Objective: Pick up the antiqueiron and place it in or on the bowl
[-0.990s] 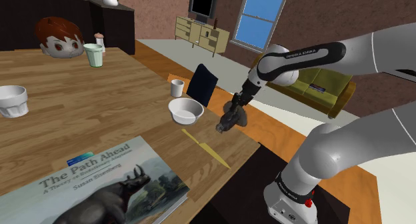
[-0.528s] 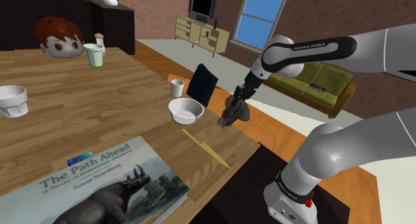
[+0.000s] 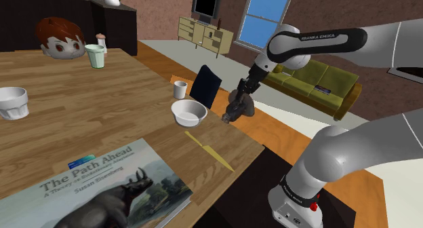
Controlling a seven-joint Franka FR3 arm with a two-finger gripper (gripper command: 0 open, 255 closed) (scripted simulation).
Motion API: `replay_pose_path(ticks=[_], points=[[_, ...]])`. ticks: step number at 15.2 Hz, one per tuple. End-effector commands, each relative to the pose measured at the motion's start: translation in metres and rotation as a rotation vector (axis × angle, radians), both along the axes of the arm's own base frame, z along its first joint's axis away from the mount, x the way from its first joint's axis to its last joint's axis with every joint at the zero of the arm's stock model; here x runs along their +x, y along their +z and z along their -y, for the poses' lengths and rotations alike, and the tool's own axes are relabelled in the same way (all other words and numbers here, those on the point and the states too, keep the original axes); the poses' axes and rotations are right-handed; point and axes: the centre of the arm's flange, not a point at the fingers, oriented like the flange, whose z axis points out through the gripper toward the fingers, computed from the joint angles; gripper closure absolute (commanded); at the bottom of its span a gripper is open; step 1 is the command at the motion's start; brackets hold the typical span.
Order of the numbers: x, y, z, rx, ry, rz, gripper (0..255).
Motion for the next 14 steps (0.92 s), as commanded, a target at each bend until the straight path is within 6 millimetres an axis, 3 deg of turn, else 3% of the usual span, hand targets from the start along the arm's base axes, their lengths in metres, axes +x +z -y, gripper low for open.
replay_pose_path(ticks=[1,14], points=[[0.022,0.007,-0.008,0.0,0.0,0.001,255],[0.179,0.056,-0.059,0.0,0.0,0.001,255]])
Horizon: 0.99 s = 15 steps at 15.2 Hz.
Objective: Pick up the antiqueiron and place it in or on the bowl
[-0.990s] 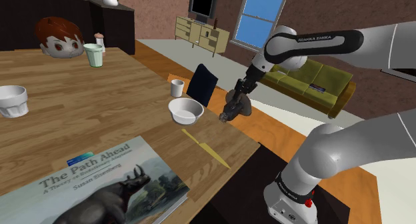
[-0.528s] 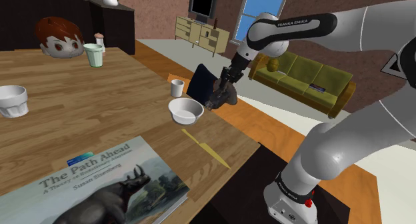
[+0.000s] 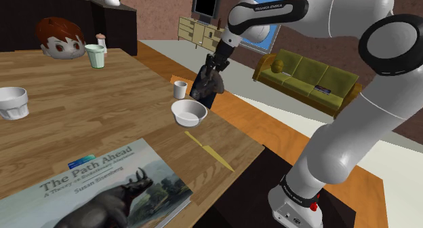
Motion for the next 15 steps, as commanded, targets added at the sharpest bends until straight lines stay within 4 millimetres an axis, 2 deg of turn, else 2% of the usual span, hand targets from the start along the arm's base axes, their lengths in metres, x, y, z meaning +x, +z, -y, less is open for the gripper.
replay_pose_path(ticks=[1,3,15], points=[[0.022,0.008,-0.008,0.0,0.0,0.001,255],[0.046,0.016,-0.015,0.0,0.0,0.001,255],[0.046,-0.048,-0.015,0.0,0.0,0.001,255]])
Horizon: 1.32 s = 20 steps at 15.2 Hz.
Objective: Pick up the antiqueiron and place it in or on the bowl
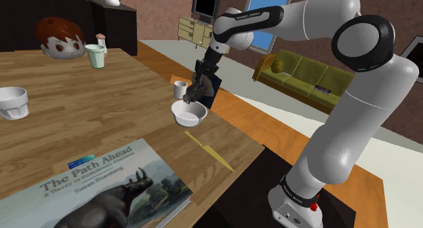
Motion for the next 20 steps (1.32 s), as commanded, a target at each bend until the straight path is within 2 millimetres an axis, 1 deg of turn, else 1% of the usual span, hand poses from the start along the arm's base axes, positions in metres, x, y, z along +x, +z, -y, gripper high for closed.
replay_pose_path(ticks=[1,13,14,20], points=[[0.001,-0.009,0.0,0.0,0.0,0.002,255],[0.001,-0.073,0.0,0.0,0.0,0.002,255],[0.001,-0.082,0.0,0.0,0.0,0.002,255],[0.001,-0.082,0.0,0.0,0.0,0.002,255]])
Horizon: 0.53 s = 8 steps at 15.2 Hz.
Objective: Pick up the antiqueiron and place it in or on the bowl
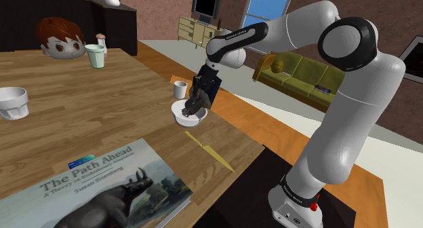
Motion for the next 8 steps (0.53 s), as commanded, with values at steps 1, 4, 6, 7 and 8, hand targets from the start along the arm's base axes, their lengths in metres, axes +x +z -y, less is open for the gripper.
replay_pose_path(ticks=[1,4,6,7,8], points=[[0.0001,0.0003,0.0,0.0,0.0,0.001,255],[0.0001,0.0003,-0.0001,0.0,0.0,0.001,0],[0.0001,0.0002,-0.0001,0.0,0.0,0.001,0],[0.0001,0.0002,-0.0002,0.0,0.0,0.001,0],[0.0001,0.0003,0.0,0.0,0.0,0.001,0]])
